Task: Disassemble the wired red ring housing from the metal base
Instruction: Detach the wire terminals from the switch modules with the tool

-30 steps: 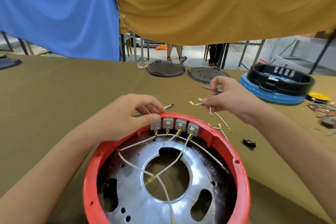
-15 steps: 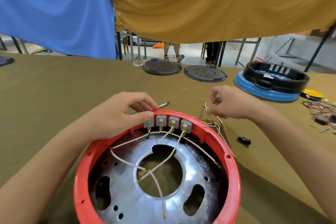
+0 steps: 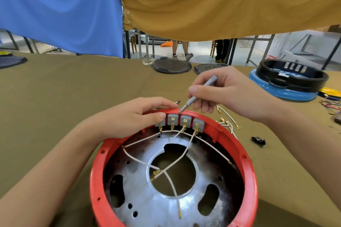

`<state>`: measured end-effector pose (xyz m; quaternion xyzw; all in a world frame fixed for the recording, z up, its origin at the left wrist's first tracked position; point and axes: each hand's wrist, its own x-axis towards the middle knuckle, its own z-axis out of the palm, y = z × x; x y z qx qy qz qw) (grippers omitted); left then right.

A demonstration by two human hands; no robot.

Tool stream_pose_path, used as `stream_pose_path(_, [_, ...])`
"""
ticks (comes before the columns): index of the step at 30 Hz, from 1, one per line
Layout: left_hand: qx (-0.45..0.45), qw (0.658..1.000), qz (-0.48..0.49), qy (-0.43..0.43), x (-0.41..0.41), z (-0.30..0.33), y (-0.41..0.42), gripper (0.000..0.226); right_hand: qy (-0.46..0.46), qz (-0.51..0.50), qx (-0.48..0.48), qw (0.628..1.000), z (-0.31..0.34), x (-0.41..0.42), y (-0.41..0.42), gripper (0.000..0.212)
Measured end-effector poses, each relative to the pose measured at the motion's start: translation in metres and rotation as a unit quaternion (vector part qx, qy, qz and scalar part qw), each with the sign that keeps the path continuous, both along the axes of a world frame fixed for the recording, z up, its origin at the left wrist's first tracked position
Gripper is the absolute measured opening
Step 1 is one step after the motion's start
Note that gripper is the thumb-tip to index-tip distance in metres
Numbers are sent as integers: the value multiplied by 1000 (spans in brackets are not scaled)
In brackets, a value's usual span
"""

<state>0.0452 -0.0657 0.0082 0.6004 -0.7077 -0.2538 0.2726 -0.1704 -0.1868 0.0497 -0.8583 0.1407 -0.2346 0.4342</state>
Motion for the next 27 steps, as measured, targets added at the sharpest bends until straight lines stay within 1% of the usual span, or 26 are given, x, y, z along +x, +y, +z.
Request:
stream_pose_path(4, [-7,1000,14,-11,0,4,3,31,35,-5,-59,998,-1,2,8,21])
stream_pose_path(8, [-9,998,33,-52,-1,7,5,28,60,-30,-138,988,-2,0,13,26])
stream_pose_path(11, [-29,995,46,-85,-6,7,6,31,71,-40,-198,977,-3,0,16,28])
stream_pose_path(14, [-48,994,29,-90,-10,7,7,34,70,-32,-233,969,-2,1,18,27])
stream_pose_path(17, [-57,993,7,-108,-11,7,8,28,102,-21,-281,954,-1,2,19,25])
stream_pose_path(20, [-78,987,-5,-143,-11,7,8,22,120,-12,-304,945,1,2,21,27])
stream_pose_path(24, [-78,980,-25,-179,-12,7,7,15,143,10,-354,924,2,3,27,30])
stream_pose_path(27, [-78,977,-19,-198,-15,5,7,15,152,10,-343,927,2,4,26,30])
